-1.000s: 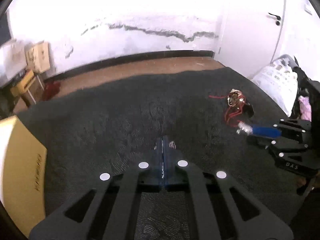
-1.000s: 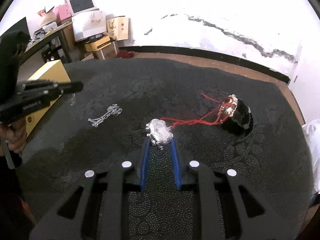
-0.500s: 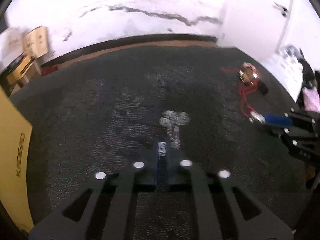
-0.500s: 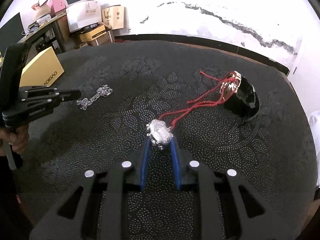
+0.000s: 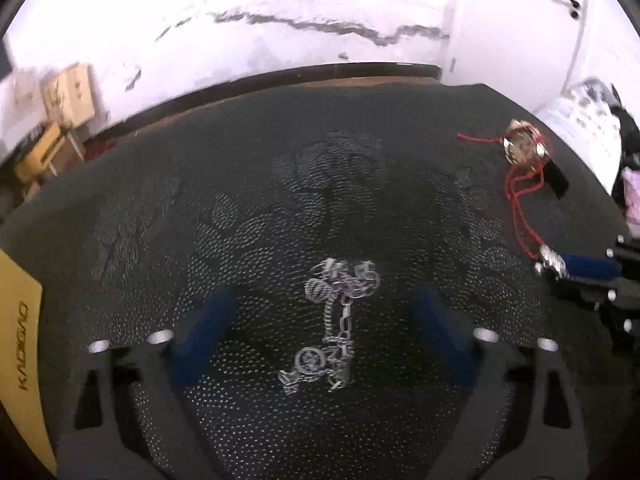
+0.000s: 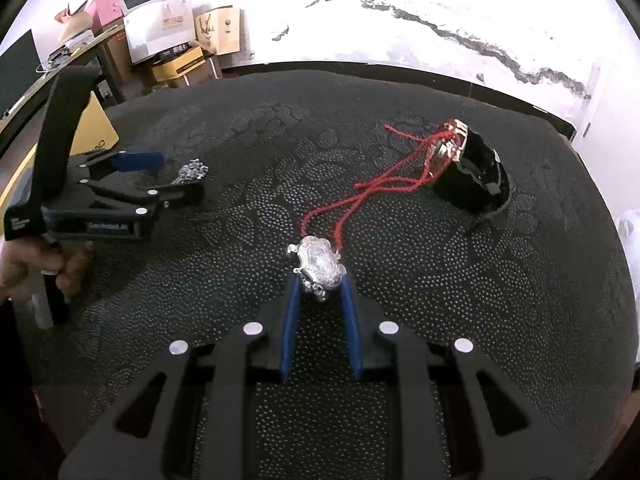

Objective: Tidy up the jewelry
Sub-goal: 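Grasp the silver chain bracelet with the left tool while the right tool grasps the silver pendant, then lift chain and pendant with red cord and carry them into the white box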

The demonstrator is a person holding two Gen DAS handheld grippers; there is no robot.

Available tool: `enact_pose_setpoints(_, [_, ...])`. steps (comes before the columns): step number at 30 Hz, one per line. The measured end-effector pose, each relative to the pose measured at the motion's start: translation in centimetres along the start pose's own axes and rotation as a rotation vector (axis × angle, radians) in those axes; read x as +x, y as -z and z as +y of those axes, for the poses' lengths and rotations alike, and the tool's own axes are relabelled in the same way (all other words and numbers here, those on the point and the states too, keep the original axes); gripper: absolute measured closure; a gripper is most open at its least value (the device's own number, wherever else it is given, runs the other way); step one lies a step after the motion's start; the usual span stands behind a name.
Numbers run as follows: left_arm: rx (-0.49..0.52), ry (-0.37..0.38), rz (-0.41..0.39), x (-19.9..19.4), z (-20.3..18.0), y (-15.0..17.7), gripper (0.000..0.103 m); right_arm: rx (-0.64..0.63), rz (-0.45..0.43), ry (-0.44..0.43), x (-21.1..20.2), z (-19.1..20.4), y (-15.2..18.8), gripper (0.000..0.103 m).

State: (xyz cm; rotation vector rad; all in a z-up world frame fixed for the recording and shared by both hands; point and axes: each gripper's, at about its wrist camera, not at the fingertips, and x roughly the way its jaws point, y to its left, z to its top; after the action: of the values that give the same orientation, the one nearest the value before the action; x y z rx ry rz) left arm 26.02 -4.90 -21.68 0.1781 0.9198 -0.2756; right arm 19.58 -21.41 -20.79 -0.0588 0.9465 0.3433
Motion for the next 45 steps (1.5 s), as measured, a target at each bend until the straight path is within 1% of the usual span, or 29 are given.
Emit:
enact_pose_setpoints(1, [0.013,0.004,-0.007,-0.1,-0.4,0.0,0.037,-0.002,0.0,0.002,0.0,0.1,-0.1,0.081])
enact_pose_setpoints(2, [0.016,0.006,-0.01,-0.2,-0.6,0.0,0.042,-0.003,0.001,0.003,0.1,0.1,-0.2,0.081])
enact_pose_setpoints(4, [0.019,-0.008,-0.016,-0.3,-0.9,-0.1,0.066,-0.001,0.002,0.004,0.2,0.2,-0.3,0.081])
enact_pose_setpoints(5, [0.018,-0.018,-0.018,-0.4,-1.0,0.0,0.067,-0.006,0.003,0.009,0.2,0.3,-0.3,0.081])
enact_pose_setpoints(6, [0.014,-0.03,-0.019,-0.5,-1.1,0.1,0.075,-0.012,0.003,0.013,0.2,0.3,-0.3,0.081])
enact_pose_setpoints(7, [0.021,-0.039,-0.022,-0.6,-1.1,0.3,0.094,-0.02,0.002,0.019,0.3,0.5,-0.3,0.081])
enact_pose_setpoints(8, [0.032,-0.045,-0.022,-0.6,-1.2,0.3,0.098,-0.03,0.002,0.027,0.3,0.7,-0.4,0.081])
enact_pose_setpoints(11, [0.021,-0.04,-0.016,-0.8,-1.3,0.4,0.098,-0.044,0.003,0.044,0.4,1.2,-0.5,0.081])
enact_pose_setpoints(14, [-0.018,-0.012,-0.004,-1.3,-0.7,0.2,0.098,-0.039,-0.009,0.036,0.0,1.4,-0.7,0.081])
enact_pose_setpoints(15, [-0.017,-0.014,-0.007,-1.5,-0.5,0.0,0.098,-0.041,-0.017,0.033,-0.5,1.5,-0.9,0.081])
enact_pose_setpoints(24, [-0.04,0.027,-0.06,-7.1,0.2,-2.6,0.098,-0.026,-0.113,-0.001,-5.3,2.2,-3.5,0.081])
enact_pose_setpoints(30, [-0.092,0.075,-0.066,-12.7,1.3,-4.2,0.098,-0.042,-0.188,0.015,-9.8,3.8,-6.5,0.081])
enact_pose_setpoints(35, [-0.098,0.063,-0.092,-17.5,2.2,-5.0,0.098,-0.035,-0.233,-0.001,-14.2,5.6,-9.1,0.081])
enact_pose_setpoints(38, [-0.096,0.058,-0.102,-20.6,2.9,-5.5,0.098,-0.056,-0.253,-0.007,-17.8,7.3,-10.9,0.081])
enact_pose_setpoints(42, [-0.098,0.031,-0.126,-24.9,4.0,-5.8,0.098,-0.069,-0.252,-0.032,-21.7,9.3,-13.2,0.081])
enact_pose_setpoints(45, [-0.103,0.025,-0.141,-27.8,4.8,-5.9,0.098,-0.072,-0.234,-0.072,-24.5,11.0,-15.2,0.081])
